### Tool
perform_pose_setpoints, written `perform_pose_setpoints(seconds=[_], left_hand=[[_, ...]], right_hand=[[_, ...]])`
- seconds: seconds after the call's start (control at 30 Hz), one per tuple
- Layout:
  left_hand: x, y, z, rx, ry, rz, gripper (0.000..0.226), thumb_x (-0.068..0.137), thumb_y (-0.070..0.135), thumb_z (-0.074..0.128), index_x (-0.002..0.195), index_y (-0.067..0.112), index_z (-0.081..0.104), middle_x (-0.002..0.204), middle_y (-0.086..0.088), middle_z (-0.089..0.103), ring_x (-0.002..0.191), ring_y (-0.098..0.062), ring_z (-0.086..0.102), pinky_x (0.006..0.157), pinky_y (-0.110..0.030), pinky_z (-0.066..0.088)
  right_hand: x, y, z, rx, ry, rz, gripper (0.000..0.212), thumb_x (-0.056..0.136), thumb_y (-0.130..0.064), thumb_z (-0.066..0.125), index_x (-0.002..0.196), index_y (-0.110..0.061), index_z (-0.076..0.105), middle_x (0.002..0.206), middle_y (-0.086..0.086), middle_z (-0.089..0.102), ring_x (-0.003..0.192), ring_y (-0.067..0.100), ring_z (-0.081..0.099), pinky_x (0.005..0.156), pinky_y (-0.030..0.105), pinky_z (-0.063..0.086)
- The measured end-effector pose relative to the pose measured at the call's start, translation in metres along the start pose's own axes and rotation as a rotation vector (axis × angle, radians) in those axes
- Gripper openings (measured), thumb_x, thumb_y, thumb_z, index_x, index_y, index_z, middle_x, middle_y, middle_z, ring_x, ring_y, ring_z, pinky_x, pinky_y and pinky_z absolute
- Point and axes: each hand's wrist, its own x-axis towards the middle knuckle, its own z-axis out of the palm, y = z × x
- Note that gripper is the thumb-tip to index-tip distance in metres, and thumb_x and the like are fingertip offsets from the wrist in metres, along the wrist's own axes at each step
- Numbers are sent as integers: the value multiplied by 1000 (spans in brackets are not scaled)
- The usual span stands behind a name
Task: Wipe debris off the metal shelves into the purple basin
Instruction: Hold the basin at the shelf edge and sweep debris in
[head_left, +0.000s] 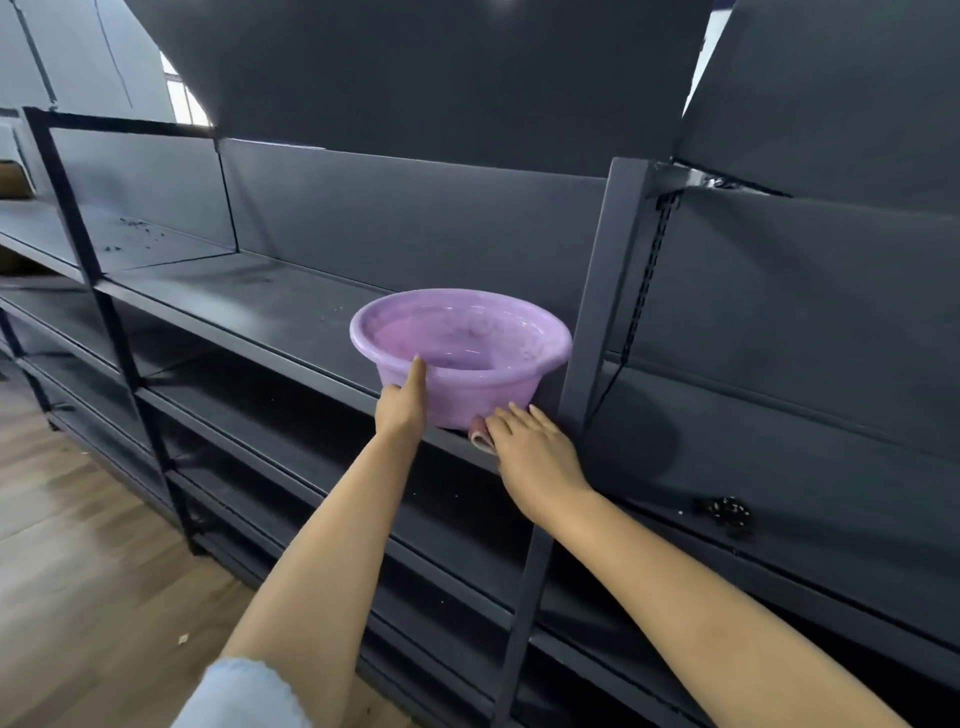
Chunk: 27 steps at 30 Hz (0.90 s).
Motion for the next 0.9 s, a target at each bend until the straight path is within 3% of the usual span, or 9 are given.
perform_pose_setpoints(seconds=[0.1, 0.27, 0.43, 0.5, 0.57, 0.63, 0.8, 0.9], left_hand=[[12, 5, 1, -144, 5, -63, 60, 93, 49, 51, 134, 5, 45, 122, -9, 53, 103, -24, 49, 83, -32, 38], [26, 6, 5, -179, 44, -89, 48, 90, 37, 55, 126, 6, 53, 114, -10, 57, 106, -31, 57, 87, -36, 46], [21, 7, 5, -304, 116, -107, 13, 87, 22, 53, 87, 9, 54, 83, -3, 53, 78, -27, 55, 83, -41, 51], [13, 8, 1, -406, 135, -150, 12, 87, 16, 52, 77, 12, 49, 77, -2, 48, 70, -25, 52, 81, -42, 53], [3, 7, -6, -453, 157, -172, 6, 86, 13, 52, 87, 8, 51, 79, -3, 47, 73, -26, 53, 76, -39, 53], [-6, 3, -16, -461, 182, -187, 16, 85, 12, 52, 99, 6, 49, 81, -4, 47, 75, -28, 54, 72, -37, 54], [-47, -9, -46, -409, 264, -206, 20, 83, 12, 52, 102, 5, 50, 85, -8, 50, 60, -26, 52, 80, -41, 55], [-82, -21, -61, -437, 351, -204, 22, 81, 11, 53, 102, 4, 51, 82, -8, 51, 60, -24, 52, 73, -39, 56]], right_hand=[[0, 0, 2, -22, -2, 6, 60, 91, -2, 48, 146, -10, 24, 156, 7, 20, 145, 19, 14, 116, 27, -3], [-2, -1, 9, -40, -13, 17, 61, 92, -3, 47, 147, -9, 22, 156, 7, 20, 145, 19, 14, 116, 27, -2], [-7, -2, 14, -18, -8, 23, 56, 93, -4, 47, 145, -10, 27, 155, 6, 25, 144, 18, 18, 116, 25, 1], [-12, -4, 14, -9, -3, 27, 55, 94, -5, 48, 145, -10, 29, 154, 6, 27, 144, 17, 20, 116, 25, 2], [-17, -5, 13, -8, 2, 26, 54, 94, -7, 49, 145, -11, 30, 153, 6, 29, 143, 18, 22, 116, 26, 3], [-23, -6, 10, -7, 9, 27, 54, 95, -8, 50, 144, -12, 30, 152, 7, 31, 143, 19, 24, 116, 26, 4], [-54, -10, -2, 21, 31, 18, 48, 99, -15, 45, 144, -13, 30, 152, 5, 32, 142, 17, 24, 116, 26, 6], [-88, -10, -14, 44, 37, -12, 46, 99, -13, 42, 144, -12, 31, 153, 5, 31, 143, 16, 22, 117, 26, 5]])
